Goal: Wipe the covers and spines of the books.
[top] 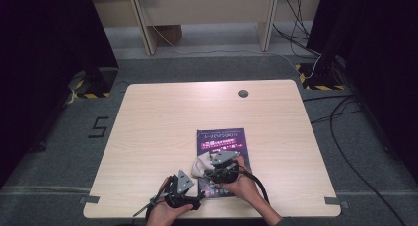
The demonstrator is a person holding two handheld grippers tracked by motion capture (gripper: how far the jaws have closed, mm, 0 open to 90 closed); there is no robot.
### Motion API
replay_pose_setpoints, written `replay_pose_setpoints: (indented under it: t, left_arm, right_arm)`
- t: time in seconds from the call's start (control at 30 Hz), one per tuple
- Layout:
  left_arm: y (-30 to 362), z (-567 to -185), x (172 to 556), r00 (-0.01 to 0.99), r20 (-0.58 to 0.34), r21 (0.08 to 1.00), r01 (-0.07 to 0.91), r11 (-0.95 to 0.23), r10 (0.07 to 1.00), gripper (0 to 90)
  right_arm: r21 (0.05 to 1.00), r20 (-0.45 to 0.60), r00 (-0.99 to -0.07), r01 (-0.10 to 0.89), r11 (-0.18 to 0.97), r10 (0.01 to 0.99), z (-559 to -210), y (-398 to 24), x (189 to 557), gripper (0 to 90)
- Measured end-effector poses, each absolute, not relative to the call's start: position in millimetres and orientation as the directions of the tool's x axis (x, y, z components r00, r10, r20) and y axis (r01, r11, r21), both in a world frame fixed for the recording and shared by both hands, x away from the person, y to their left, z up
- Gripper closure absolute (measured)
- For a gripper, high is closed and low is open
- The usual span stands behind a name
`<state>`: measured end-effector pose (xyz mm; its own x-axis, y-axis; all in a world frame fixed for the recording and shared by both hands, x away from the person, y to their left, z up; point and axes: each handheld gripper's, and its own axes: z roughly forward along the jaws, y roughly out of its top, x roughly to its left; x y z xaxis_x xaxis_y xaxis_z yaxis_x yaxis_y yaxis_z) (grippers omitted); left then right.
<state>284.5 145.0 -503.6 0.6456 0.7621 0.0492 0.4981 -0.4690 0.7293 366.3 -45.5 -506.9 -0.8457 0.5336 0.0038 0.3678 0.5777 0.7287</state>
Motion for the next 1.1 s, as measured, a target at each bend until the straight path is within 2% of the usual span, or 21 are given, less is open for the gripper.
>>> replay_pose_setpoints:
  t: [0.77,1.1]
  left_arm:
    - [155.2,-495.8,269.1,0.666,0.043,0.733,0.486,-0.477,0.744,18.4]
    - [162.5,-493.7,259.9,0.666,0.054,0.732,0.481,-0.483,0.744,18.2]
  right_arm:
    - [0.715,0.003,-0.859,0.359,0.6,0.512,-504.9,-54.3,351.3,66.5]
    - [0.717,0.006,-0.887,0.326,0.617,0.462,-505.4,-46.0,331.6,65.6]
